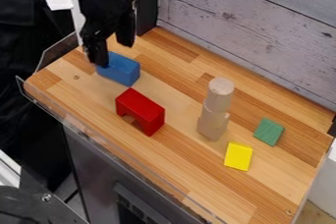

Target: Put the blue rectangle on top of the cylinder.

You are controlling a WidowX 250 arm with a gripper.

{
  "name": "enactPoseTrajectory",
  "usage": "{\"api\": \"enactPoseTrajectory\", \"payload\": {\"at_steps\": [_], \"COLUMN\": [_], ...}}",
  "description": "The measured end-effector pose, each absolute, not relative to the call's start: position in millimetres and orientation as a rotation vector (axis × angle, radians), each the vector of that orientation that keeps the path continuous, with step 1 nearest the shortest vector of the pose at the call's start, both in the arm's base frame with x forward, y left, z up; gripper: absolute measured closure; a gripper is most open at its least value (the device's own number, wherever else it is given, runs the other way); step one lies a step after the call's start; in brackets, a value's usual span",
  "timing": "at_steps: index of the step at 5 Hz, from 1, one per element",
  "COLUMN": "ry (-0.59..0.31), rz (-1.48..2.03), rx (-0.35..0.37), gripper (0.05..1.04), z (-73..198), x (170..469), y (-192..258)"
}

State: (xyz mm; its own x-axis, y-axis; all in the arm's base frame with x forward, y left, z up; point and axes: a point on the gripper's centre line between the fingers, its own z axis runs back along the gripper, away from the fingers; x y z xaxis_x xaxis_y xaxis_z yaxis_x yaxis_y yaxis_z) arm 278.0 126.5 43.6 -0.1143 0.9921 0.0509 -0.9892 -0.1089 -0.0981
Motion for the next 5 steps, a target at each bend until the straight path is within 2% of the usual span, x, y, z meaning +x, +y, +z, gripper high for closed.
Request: {"api": "enactPoseTrajectory", "payload": {"at_steps": [2, 3, 4, 5], "ry": [-0.099, -0.104, -0.081, -0.054], "rz": [1.678, 1.681, 1.649, 1.589], "rx": [-0.068, -0.089, -0.091, -0.079], "gripper": [0.084, 0.144, 0.431, 0.521], "z": [27, 21, 13, 14], "x": [286, 290, 291, 288], "y": [126, 127, 127, 125]}}
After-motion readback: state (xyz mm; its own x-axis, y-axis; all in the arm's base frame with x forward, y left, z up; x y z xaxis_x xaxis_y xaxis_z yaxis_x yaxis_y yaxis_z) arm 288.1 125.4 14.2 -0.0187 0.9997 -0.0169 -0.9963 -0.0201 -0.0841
